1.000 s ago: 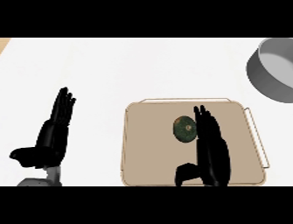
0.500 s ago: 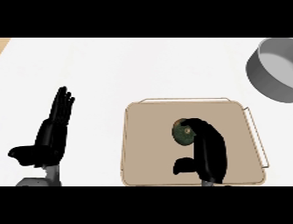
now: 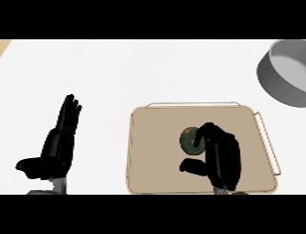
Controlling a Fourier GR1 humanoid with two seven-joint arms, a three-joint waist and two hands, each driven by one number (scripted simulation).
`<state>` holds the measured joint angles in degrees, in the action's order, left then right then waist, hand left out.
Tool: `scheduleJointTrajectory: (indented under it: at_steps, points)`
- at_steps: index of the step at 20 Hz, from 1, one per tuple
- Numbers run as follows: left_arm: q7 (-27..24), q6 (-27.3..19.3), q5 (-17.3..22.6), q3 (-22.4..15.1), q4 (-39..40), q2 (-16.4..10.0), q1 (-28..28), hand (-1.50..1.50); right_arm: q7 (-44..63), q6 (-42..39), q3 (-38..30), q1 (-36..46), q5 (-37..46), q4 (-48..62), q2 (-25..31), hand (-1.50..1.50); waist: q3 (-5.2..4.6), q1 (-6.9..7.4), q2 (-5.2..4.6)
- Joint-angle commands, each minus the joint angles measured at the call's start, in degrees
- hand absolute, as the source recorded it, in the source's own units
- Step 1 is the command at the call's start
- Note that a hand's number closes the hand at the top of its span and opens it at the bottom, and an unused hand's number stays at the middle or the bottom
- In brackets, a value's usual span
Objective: Pick the squash from the tray and place it in the pot
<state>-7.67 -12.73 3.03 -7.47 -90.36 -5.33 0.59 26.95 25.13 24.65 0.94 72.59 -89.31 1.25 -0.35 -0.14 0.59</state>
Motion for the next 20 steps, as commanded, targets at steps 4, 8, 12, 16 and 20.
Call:
scheduleJointTrajectory:
  at_steps: [4,8,12,16,20]
  points:
    - [0.52,1.23,0.97,1.1,0.95,-0.45,-2.91,0.0,-6.43,-21.97,1.6,8.02,-6.79,7.23,5.93,1.5,0.24,1.63,-1.18]
    - [1.2,-0.58,-0.92,-1.08,-1.7,1.13,-0.41,0.0,-10.41,-30.74,-1.45,16.52,-11.0,7.22,7.81,1.5,0.33,1.0,-0.65]
    - [1.84,0.19,-0.4,1.0,0.34,0.98,-2.64,0.0,-11.83,-27.86,-3.88,15.33,-10.2,-2.07,8.09,1.5,0.34,0.06,-0.53]
    - [-1.25,1.94,0.4,1.21,1.16,0.46,0.74,0.0,-4.92,-28.53,-1.55,14.37,-5.51,-14.16,6.65,1.5,0.31,-0.2,-0.34]
    - [1.46,2.04,0.73,2.07,-0.72,-0.19,-0.6,0.0,-0.31,-31.8,-2.88,11.82,-1.35,-23.41,9.11,1.5,0.31,-0.37,-0.33]
